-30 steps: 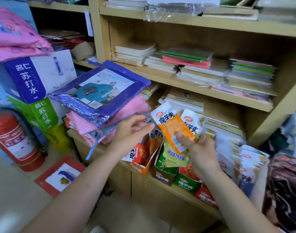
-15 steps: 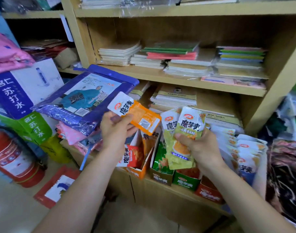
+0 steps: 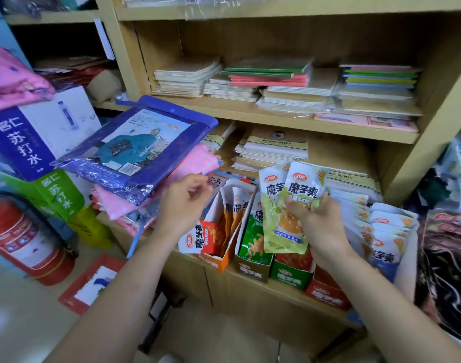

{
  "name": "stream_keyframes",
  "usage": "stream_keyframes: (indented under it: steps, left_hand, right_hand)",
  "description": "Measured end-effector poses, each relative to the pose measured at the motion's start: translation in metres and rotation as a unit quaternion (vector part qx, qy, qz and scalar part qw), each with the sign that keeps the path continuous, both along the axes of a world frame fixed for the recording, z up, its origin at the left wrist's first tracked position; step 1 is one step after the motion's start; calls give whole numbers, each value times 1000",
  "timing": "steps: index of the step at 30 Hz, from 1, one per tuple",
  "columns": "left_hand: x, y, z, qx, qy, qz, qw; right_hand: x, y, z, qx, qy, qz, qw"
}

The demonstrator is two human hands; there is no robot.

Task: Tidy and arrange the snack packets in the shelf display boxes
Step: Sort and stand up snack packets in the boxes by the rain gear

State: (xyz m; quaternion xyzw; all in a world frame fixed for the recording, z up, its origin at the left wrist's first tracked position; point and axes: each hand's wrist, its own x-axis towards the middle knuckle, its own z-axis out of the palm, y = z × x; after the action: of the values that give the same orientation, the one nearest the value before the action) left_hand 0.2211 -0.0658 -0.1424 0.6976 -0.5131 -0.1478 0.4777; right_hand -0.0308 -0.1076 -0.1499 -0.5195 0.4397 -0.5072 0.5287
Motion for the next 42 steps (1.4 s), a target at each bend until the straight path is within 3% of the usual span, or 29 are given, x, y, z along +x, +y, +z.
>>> stream_keyframes:
  steps: [1,3,5,7,10,13,17,20,31,42]
  left_hand:
    - [6,4,5,21,-47,24,998]
    - [17,13,13,146,-114,35,982]
    - [25,20,11,296,-120,0,948]
    - [28,26,3,358,-96,-39,928]
    - [29,31,5,280,-58,-36,958]
    - [26,34,16,110,9,1,994]
    - [3,47,35,-58,84,7,995]
    - [-14,55,42,-115,88,-2,989]
    - [-114,70,28,-105,110,-106,983]
    - [-181,40,-2,-70,-13,-122,990]
  right_hand:
    - [0,-1,0,16,-13,2,1000]
    - [1,-5,-3,41,-17,-6,999]
    - [1,-5,-2,28,-11,-35,999]
    - [-1,-3,2,2,-21,-53,998]
    - [-7,0,13,-54,-28,-90,994]
    - [-16,1,23,-101,-36,-124,987]
    - [-32,8,34,-128,-40,-139,981]
    - [-45,15,43,-151,-42,-153,976]
    - [-97,36,58,-159,-52,-187,968]
    - [-127,29,55,-158,-62,-199,965]
